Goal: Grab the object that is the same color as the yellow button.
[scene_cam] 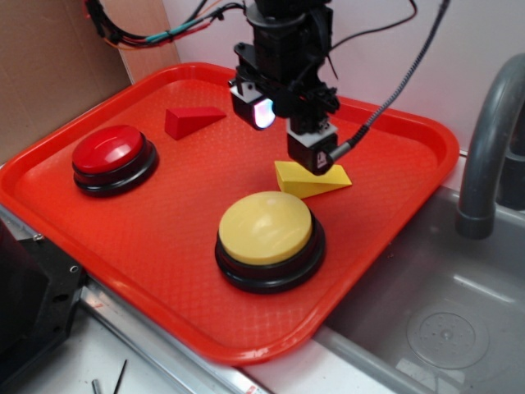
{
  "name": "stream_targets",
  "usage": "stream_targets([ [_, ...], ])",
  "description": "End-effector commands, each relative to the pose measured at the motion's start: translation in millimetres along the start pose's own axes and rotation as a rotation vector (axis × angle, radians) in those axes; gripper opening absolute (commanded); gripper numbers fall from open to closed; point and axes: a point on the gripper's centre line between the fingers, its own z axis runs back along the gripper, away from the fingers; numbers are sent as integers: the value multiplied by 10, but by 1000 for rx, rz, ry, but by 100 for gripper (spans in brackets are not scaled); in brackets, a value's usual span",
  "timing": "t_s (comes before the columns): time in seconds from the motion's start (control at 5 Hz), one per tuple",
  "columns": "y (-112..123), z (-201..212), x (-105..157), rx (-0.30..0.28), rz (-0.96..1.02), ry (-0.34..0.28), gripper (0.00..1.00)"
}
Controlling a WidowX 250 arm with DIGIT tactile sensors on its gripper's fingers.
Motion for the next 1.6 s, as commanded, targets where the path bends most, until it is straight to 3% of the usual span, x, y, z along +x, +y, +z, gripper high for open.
stream_targets([
  [0.0, -63, -91, 100, 11, -11, -12, 100],
  [0.4, -35, -338, 165, 40, -10, 52, 100],
  [0.6, -43, -370, 168, 42, -6, 54, 75],
  [0.8, -37, -369, 158, 29, -8, 41, 0],
  [1.4, 146, -113, 317, -7, 37, 75, 0],
])
